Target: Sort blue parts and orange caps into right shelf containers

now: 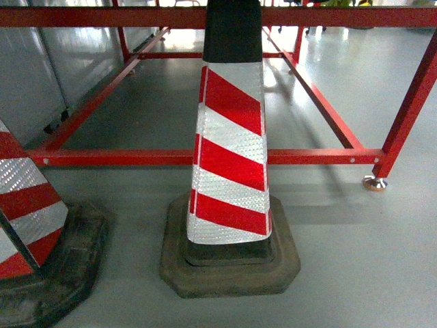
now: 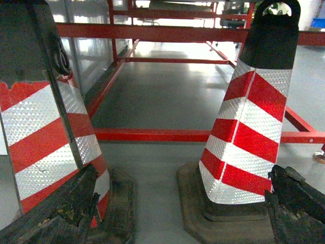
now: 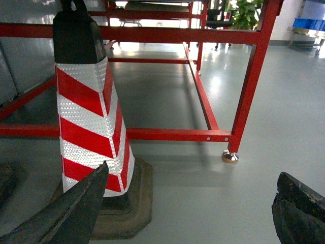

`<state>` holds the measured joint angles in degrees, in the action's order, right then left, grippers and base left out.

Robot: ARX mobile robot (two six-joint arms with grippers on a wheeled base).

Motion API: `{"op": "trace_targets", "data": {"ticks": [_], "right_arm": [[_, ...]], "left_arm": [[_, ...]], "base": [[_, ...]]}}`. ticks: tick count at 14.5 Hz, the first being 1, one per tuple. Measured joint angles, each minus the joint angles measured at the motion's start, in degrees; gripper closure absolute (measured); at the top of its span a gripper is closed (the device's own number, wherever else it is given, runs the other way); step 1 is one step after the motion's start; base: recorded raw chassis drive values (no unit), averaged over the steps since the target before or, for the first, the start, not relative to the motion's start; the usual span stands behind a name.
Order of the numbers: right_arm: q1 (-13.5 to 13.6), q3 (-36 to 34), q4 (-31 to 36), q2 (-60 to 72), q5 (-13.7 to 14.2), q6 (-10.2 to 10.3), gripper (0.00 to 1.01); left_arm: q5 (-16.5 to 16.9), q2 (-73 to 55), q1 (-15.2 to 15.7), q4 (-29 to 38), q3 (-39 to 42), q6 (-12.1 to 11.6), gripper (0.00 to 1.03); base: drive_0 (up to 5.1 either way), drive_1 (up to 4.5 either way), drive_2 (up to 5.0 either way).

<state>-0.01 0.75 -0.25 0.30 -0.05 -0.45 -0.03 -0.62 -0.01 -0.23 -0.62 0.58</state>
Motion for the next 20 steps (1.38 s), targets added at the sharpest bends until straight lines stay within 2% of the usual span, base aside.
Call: {"op": "trace_targets", "data": {"ticks": [20], "right_arm": [[0.0,0.0,0.0,0.0,0.0,0.0,0.03]], "left_arm": [[0.0,0.0,0.0,0.0,0.0,0.0,0.05]], "base": [[0.0,0.0,0.0]]}}
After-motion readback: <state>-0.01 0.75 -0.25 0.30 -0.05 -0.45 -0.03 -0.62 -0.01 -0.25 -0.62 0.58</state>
